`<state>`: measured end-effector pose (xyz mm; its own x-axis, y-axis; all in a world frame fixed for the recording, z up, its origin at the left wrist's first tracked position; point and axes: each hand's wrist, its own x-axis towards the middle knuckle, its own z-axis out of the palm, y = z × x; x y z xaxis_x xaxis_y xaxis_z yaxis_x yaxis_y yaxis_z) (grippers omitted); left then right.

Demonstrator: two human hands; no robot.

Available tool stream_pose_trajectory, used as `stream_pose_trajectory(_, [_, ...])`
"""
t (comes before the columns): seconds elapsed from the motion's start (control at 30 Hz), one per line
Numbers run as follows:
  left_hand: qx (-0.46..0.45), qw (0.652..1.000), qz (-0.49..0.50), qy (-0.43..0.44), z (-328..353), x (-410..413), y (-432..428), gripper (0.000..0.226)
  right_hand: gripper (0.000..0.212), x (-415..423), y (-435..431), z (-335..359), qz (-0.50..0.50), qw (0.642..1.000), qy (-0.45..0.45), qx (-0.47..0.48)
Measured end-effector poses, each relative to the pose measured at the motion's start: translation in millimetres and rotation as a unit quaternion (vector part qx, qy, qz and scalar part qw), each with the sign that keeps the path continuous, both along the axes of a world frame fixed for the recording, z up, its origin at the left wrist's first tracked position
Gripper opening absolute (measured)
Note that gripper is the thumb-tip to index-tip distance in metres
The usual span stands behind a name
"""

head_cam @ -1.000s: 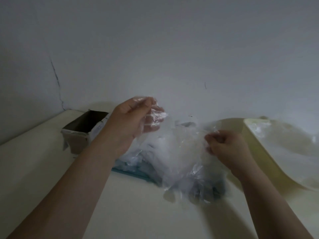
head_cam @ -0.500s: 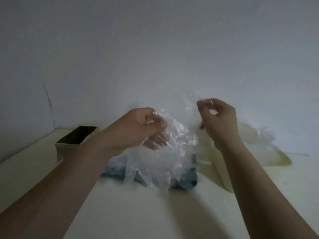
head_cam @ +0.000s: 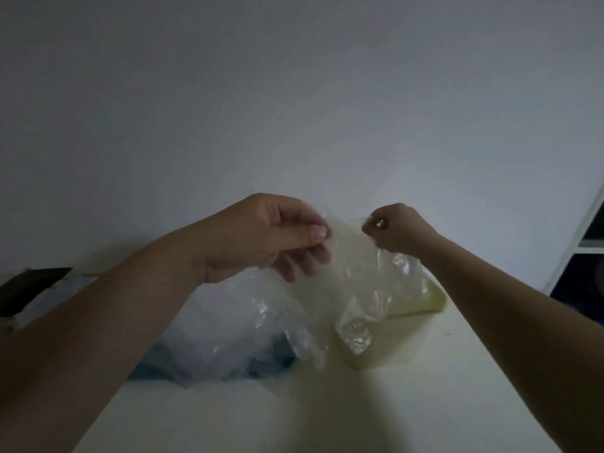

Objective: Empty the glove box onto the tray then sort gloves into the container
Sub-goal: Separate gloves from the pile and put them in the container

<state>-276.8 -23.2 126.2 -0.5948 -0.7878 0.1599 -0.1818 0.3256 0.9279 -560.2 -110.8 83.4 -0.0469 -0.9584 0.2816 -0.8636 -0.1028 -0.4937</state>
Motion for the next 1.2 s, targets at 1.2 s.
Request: stream_pose_trajectory(1.2, [-0.054, 0.944, 0.248, -0.211, -71, -50, -104, 0.03, 0.047, 35, 3, -47, 0.102, 0.906, 0.292, 0.289])
